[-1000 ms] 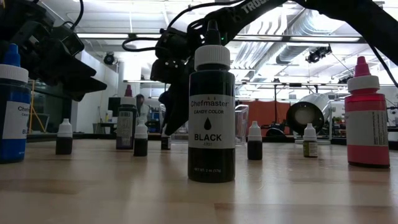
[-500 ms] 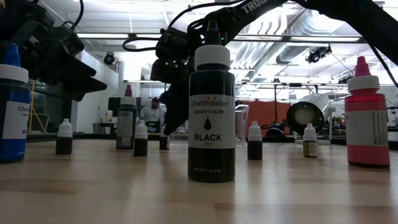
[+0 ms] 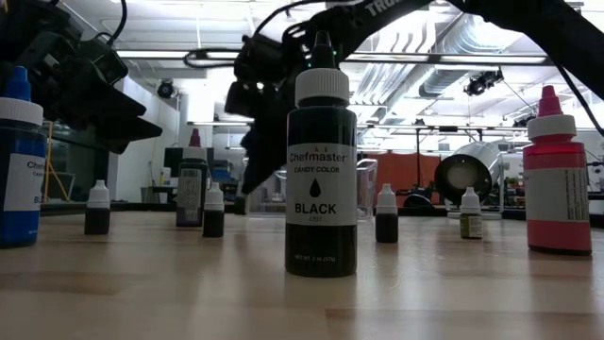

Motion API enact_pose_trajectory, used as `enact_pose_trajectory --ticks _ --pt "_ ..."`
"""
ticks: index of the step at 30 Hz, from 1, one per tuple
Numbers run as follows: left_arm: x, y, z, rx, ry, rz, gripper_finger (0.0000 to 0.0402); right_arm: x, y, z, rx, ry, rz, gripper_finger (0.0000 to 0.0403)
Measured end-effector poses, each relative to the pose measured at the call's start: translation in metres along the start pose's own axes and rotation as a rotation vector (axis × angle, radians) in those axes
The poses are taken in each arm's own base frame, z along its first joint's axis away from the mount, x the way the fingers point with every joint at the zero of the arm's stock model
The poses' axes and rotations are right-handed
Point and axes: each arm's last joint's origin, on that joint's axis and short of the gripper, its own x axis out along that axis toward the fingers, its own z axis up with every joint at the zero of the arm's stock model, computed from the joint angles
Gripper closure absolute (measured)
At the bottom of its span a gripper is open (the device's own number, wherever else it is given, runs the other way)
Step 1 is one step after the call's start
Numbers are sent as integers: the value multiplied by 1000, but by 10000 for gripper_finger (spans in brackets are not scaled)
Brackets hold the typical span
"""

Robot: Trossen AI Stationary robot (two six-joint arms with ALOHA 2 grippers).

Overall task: Pick & Place food coloring
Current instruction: Put the small blue food coloring into the transparent container

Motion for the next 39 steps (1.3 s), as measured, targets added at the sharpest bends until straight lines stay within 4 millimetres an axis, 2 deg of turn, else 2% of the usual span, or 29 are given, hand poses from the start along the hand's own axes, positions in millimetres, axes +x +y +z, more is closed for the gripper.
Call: enact_pose_trajectory --ticks 4,10,14,18,22,28,39 --pt "0 0 0 0 0 0 167 -27 -9 11 51 -3 -70 359" --pt "0 0 0 0 0 0 167 -90 -30 25 182 -21 -187 359" --pt "0 0 0 0 0 0 167 -128 -53 20 363 -34 -236 359" --pt "0 0 0 0 1 -1 167 -153 -83 -2 527 -13 -319 358" --pt "0 0 0 0 1 0 167 -154 -112 -36 633 46 -410 359" --pt "0 0 0 0 0 0 167 -133 -135 -77 733 61 -440 358" --pt "0 0 0 0 0 0 167 -102 -143 -107 933 -18 -481 357"
